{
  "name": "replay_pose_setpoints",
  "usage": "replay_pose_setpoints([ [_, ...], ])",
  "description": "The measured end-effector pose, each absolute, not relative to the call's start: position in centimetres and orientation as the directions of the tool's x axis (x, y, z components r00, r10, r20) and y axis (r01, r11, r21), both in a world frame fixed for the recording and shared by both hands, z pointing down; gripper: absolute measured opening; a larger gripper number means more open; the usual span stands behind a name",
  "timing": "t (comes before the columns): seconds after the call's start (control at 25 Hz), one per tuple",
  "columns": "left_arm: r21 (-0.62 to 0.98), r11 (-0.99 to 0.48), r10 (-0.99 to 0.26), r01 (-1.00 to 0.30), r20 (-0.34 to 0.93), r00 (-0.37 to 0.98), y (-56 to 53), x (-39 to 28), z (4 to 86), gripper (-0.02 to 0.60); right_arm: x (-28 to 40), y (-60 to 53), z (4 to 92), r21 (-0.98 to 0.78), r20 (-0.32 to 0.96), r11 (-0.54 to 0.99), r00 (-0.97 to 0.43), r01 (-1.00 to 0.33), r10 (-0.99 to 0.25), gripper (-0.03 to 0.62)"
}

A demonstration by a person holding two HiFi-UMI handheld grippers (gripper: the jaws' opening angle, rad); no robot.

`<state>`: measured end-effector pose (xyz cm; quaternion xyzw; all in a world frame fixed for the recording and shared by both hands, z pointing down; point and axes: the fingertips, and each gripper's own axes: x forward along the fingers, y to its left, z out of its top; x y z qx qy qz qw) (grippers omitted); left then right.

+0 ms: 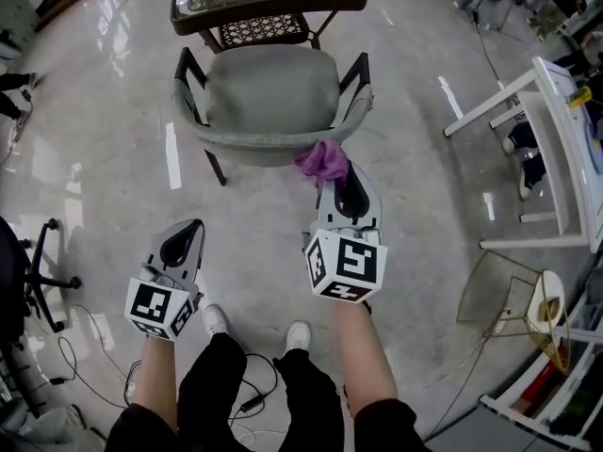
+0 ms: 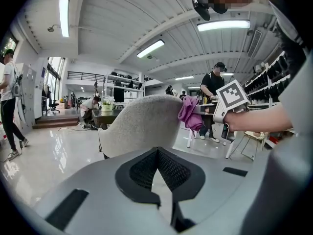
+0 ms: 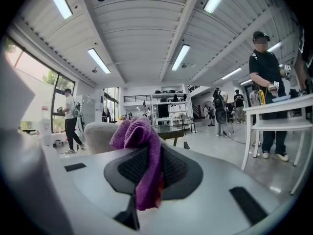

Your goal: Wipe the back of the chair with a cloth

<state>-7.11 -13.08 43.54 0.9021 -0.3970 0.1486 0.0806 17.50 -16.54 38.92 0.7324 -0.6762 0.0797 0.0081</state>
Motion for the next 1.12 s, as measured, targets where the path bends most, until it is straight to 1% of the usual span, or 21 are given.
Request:
replay_pose_setpoints([
  [0.2,0.033,-0.668,-0.695,-0.744,0.331,0.638,-13.1,-6.7,44.6,0.009,20.3,-16.1,39.6,-0.069,0.125,-0.116,0.106,-0.991,-0.986,0.077],
  [0.32,0.045,-0.671,-0.69,-0.74,0.328,0.645,-12.8,-6.7,45.0,0.009,18.9,-14.8,39.3,-0.028,0.089,-0.093,0.09,-0.995,-0.992,0.077],
  [0.48,0.01,-0.687,-0.685,-0.726,0.324,0.653,-12.5,-7.5,44.9,0.009,14.2,-13.1,38.9,0.068,0.044,-0.02,0.023,-0.998,-0.999,0.077],
  [0.6,-0.011,-0.688,-0.69,-0.725,0.32,0.65,-12.5,-8.5,44.8,0.009,9.9,-13.0,39.2,0.087,0.04,0.048,-0.045,-0.995,-0.998,0.077],
  [0.76,0.001,-0.675,-0.703,-0.738,0.304,0.643,-12.9,-11.1,46.1,0.009,5.1,-13.9,40.9,0.05,0.054,0.106,-0.103,-0.993,-0.993,0.077],
  [0.92,-0.001,-0.636,-0.735,-0.771,0.303,0.606,-13.8,-14.6,47.3,0.009,1.0,-16.0,42.8,0.028,0.079,0.154,-0.151,-0.988,-0.985,0.077],
  [1.12,0.027,-0.567,-0.783,-0.823,0.293,0.549,-15.5,-19.1,48.4,0.009,-3.6,-19.9,44.0,-0.019,0.046,0.187,-0.188,-0.982,-0.981,0.077],
])
